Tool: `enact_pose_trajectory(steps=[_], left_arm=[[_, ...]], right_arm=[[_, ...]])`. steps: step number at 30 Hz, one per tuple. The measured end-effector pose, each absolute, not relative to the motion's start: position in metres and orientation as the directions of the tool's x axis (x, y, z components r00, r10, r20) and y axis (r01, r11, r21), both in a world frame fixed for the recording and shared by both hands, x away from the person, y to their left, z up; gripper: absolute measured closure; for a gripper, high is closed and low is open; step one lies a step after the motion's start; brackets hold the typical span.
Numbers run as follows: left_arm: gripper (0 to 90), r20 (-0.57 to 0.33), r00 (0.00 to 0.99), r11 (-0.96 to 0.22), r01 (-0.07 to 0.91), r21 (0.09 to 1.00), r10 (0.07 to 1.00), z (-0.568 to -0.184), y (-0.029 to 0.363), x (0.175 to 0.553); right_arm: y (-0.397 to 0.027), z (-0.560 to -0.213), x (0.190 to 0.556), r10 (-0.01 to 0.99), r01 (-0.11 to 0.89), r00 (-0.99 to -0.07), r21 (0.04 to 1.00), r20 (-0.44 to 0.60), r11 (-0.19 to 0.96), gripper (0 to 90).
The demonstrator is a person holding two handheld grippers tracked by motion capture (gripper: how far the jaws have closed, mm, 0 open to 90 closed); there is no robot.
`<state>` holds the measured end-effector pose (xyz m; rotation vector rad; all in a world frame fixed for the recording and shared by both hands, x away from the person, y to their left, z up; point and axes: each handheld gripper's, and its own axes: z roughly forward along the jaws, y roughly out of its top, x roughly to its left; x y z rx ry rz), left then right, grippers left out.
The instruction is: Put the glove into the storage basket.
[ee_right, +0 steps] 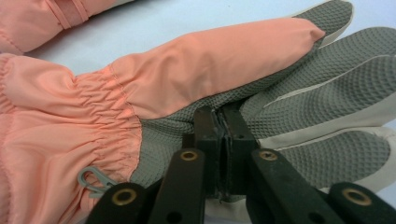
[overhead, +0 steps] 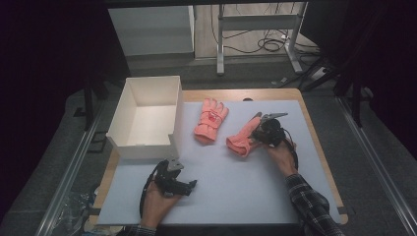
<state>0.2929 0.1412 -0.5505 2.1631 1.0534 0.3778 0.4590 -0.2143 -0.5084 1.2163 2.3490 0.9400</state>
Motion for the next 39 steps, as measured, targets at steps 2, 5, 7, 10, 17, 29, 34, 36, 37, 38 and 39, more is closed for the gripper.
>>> enact_pose_trajectory(steps=[2,5,7,10,17,29,34,36,37,38,39], left_arm=[[3.7,-0.038,0.628,-0.432,0.576,0.694,0.777,-0.55,0.141,0.293],[3.7,-0.038,0.628,-0.432,0.576,0.694,0.777,-0.55,0.141,0.293],[3.8,-0.038,0.628,-0.431,0.576,0.694,0.777,-0.55,0.141,0.293],[3.7,-0.038,0.628,-0.431,0.576,0.694,0.777,-0.55,0.141,0.293],[3.7,-0.038,0.628,-0.431,0.576,0.694,0.777,-0.55,0.141,0.293],[3.7,-0.038,0.628,-0.432,0.576,0.694,0.777,-0.55,0.141,0.293],[3.7,-0.036,0.629,-0.434,0.575,0.694,0.776,-0.55,0.141,0.293],[3.7,-0.036,0.629,-0.434,0.575,0.694,0.776,-0.55,0.141,0.293],[3.7,-0.036,0.629,-0.434,0.574,0.694,0.776,-0.55,0.141,0.293],[3.7,-0.035,0.63,-0.434,0.574,0.694,0.776,-0.55,0.141,0.293],[3.7,-0.036,0.63,-0.434,0.574,0.694,0.776,-0.55,0.141,0.293]], right_arm=[[-0.216,-0.508,0.459,0.812,0.592,-0.583,0.696,0.021,0.407,88.2],[-0.219,-0.507,0.458,0.809,0.593,-0.587,0.7,0.036,0.399,88.5],[-0.221,-0.504,0.458,0.809,0.593,-0.586,0.706,0.049,0.387,88.6],[-0.223,-0.497,0.455,0.803,0.573,-0.595,0.72,0.039,0.391,88.8],[-0.226,-0.481,0.447,0.777,0.549,-0.626,0.744,0.064,0.381,88.8],[-0.217,-0.449,0.41,0.655,0.472,-0.748,0.779,0.106,0.413,88.7],[-0.201,-0.449,0.392,0.564,0.446,-0.813,0.776,0.142,0.447,88.7],[-0.195,-0.453,0.388,0.533,0.438,-0.833,0.768,0.151,0.467,88.7],[-0.195,-0.453,0.388,0.533,0.438,-0.833,0.768,0.151,0.467,88.7],[-0.188,-0.459,0.386,0.512,0.434,-0.845,0.757,0.155,0.489,88.7],[-0.185,-0.463,0.386,0.505,0.433,-0.849,0.752,0.155,0.497,88.7]])
